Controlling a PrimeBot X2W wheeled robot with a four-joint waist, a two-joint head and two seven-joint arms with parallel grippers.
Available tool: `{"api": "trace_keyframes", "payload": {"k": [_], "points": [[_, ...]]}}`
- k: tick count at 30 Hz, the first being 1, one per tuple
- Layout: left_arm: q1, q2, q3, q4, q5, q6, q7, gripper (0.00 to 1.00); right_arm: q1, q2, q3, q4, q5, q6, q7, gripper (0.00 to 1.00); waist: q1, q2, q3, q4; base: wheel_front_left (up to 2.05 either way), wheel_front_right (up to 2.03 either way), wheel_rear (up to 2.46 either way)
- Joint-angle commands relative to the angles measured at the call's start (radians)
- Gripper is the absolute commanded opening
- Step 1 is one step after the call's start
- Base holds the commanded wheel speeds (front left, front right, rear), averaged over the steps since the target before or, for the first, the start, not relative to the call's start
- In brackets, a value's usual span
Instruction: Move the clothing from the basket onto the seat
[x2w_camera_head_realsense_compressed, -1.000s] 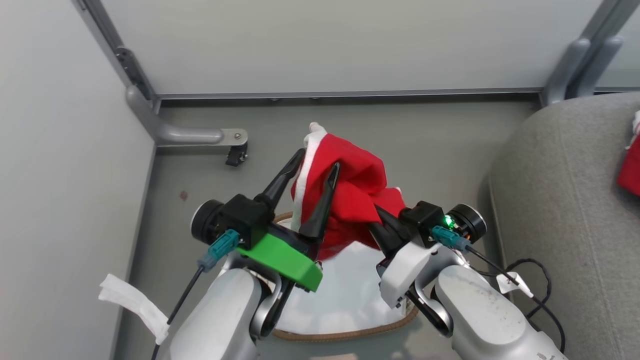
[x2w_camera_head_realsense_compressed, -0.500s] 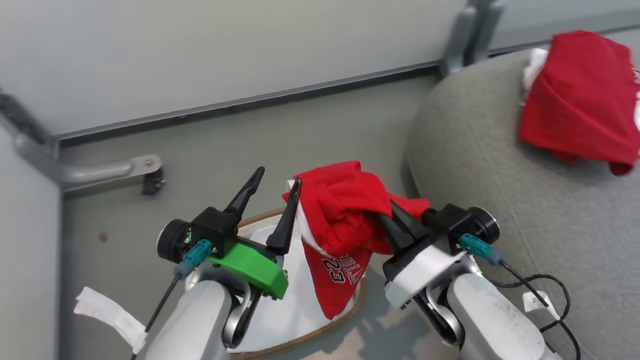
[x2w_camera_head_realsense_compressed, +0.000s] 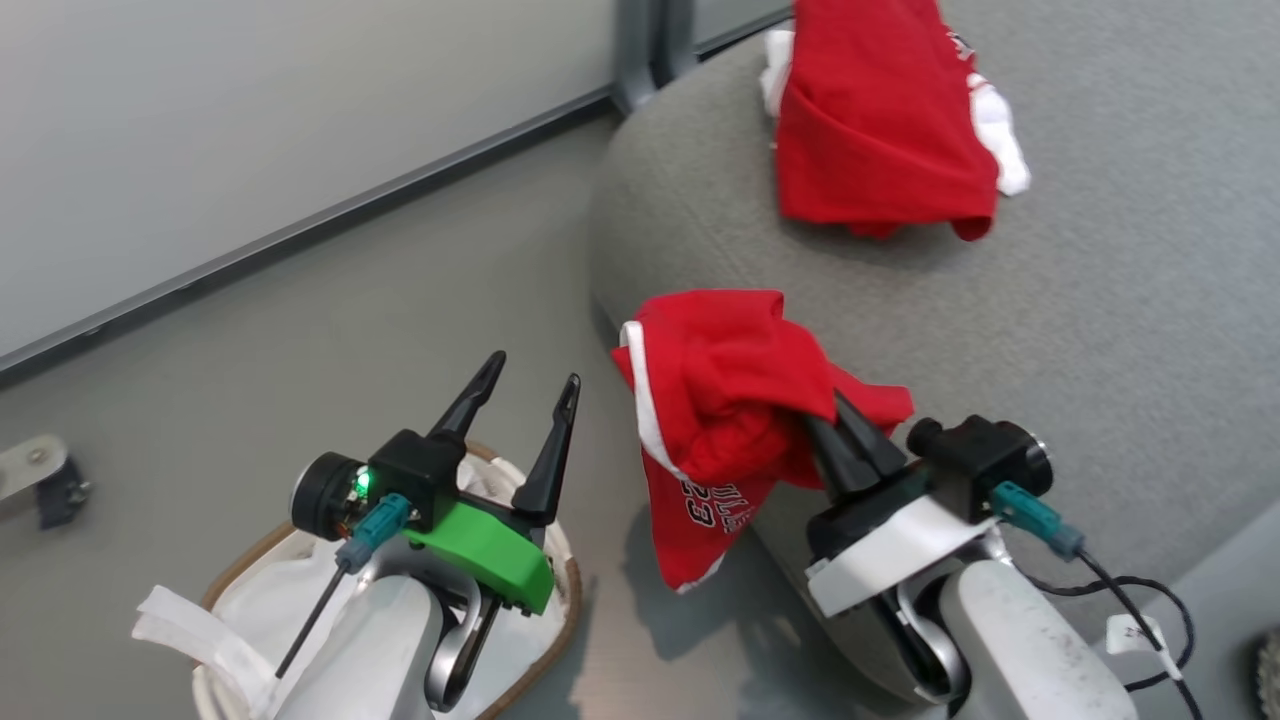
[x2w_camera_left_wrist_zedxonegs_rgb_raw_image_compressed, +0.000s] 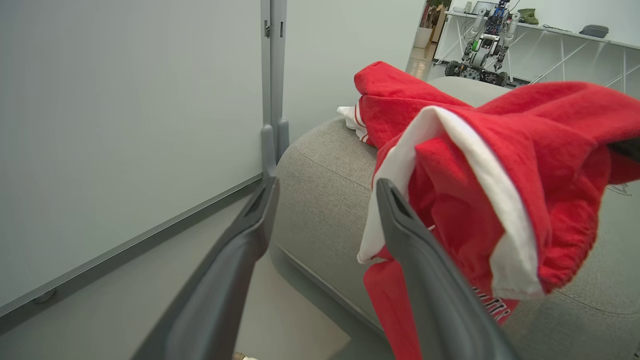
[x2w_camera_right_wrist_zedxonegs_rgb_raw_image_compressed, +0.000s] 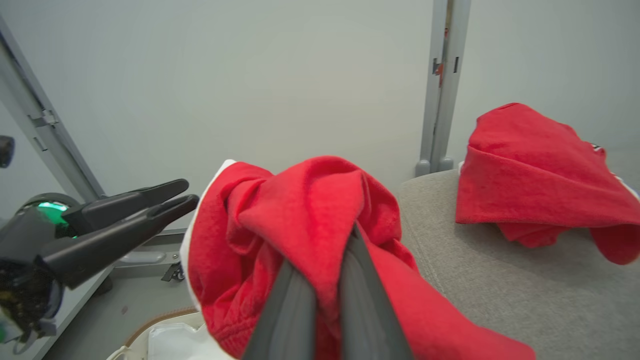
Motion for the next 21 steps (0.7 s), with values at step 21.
{"api": "trace_keyframes", "payload": {"k": [21], "points": [[-0.101,0.112,-0.066,-0.025,-0.009,-0.002,0.0,1.0,-0.416,-0.245,-0.262,-0.045,-0.231,-0.001,-0.002,0.0,0.0,-0.0001,0.241,-0.1,0.0,0.0,0.0]]}}
